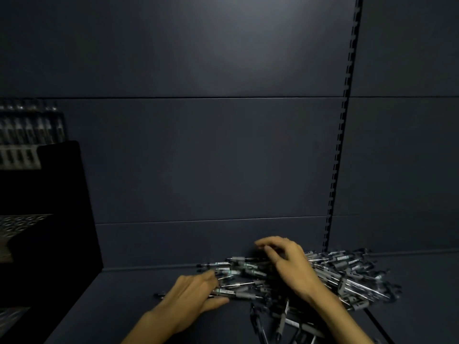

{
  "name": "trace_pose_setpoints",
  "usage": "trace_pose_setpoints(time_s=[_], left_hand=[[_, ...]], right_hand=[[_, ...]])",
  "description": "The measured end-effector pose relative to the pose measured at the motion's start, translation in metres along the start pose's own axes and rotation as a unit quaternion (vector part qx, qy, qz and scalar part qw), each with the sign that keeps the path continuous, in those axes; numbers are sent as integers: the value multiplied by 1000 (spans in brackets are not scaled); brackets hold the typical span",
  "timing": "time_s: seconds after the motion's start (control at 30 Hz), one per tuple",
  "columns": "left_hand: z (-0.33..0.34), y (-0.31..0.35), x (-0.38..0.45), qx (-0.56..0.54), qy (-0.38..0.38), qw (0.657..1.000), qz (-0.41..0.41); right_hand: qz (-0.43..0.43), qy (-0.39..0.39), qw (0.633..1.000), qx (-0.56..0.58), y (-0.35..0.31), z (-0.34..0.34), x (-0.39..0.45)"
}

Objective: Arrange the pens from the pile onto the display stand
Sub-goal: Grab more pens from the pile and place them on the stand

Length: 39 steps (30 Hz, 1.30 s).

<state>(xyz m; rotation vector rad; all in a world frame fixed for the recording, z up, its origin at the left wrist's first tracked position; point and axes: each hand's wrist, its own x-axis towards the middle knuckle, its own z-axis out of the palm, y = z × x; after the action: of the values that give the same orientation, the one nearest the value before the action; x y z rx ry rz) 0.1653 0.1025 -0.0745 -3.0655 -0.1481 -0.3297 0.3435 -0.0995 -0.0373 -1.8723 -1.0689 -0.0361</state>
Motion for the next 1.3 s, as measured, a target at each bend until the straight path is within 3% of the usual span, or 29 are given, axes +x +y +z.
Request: trace_pose_setpoints(time_s=[0.2, 0.3, 0.43, 0.6, 0.77, 1.03, 1.2, 1.3], left_hand=[[-22, 8, -1, -172, 108, 974, -101], [-36, 24, 4, -338, 191, 915, -112], [-56, 58, 15, -512, 204, 822, -142], [-58, 82, 35, -575, 242, 743, -241], [-50, 83, 37, -585, 240, 730, -260], [-42, 92, 48, -612, 238, 709, -259], [-37, 87, 54, -596, 240, 723, -256], [-34, 88, 52, -567, 214, 758, -240]], right_hand=[[13, -111, 992, 56, -39, 5, 2], [-3, -95, 984, 152, -66, 7, 9], [-53, -47, 962, 264, -108, 6, 22], [-86, -76, 974, 197, -133, 14, 25], [-118, -77, 989, 38, -125, 21, 25], [-116, -66, 990, 48, -109, 29, 29], [-121, -70, 990, 22, -104, 29, 31], [-122, -68, 990, -7, -96, 32, 30]])
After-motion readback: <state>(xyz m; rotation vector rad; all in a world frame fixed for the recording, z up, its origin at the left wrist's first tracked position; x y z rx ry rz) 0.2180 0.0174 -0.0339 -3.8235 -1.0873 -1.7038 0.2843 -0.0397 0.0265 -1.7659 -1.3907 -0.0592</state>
